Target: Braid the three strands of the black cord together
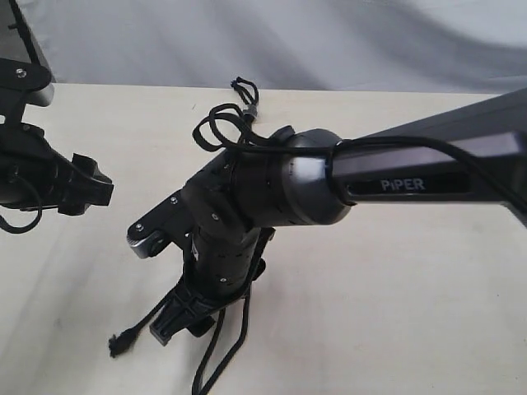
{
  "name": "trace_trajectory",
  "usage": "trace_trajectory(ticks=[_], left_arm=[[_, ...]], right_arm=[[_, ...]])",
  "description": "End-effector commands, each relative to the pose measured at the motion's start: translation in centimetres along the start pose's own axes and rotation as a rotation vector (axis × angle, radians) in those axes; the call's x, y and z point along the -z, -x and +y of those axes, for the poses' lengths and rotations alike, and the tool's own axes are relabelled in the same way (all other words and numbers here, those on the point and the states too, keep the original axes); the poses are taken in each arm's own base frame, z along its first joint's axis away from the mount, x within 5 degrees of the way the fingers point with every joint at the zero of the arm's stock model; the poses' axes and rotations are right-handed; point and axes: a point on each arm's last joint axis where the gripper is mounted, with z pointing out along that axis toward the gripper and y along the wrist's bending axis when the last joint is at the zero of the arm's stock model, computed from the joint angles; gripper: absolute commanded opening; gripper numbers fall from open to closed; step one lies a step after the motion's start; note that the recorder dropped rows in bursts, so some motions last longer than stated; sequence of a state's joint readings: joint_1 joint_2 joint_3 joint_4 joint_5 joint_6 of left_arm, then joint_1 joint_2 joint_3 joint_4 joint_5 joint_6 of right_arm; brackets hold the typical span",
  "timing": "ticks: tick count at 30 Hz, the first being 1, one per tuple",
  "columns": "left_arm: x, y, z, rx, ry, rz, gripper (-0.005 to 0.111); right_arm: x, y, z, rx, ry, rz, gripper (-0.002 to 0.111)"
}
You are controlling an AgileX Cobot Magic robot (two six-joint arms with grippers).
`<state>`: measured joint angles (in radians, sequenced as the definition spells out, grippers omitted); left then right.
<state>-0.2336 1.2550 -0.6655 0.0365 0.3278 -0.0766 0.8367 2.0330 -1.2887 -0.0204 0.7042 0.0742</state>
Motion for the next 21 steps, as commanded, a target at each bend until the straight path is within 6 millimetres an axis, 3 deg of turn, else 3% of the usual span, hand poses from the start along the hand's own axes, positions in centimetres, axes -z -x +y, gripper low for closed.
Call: trace_trajectory(ticks=[1, 3, 5, 10, 21], left_arm=[[0.1, -0.1, 0.1, 0.005, 0.003, -0.008, 0.065], [0.1, -0.1, 0.1, 0.005, 0.003, -0.008, 0.065], [0.1, -0.1, 0.1, 0.005, 0.003, -0.008, 0.065], [0.1, -0.1, 0.1, 0.005, 0.003, -0.008, 0.065], [0.1, -0.1, 0.1, 0.005, 0.003, -0.008, 0.065]], right_arm=[[-0.9, -0.1, 0.0, -0.01, -0.018, 0.027, 0.063], [-1.6, -0.3, 0.0, -0.009, -0.019, 0.048, 0.063], [-2.0, -0.5, 0.1, -0.015, -0.01, 0.064, 0.053], [-1.7, -0.4, 0.1, 0.017, -0.002, 0.053, 0.002], [3.5, 1.1, -0.6, 0.129, -0.084, -0.092, 0.0]])
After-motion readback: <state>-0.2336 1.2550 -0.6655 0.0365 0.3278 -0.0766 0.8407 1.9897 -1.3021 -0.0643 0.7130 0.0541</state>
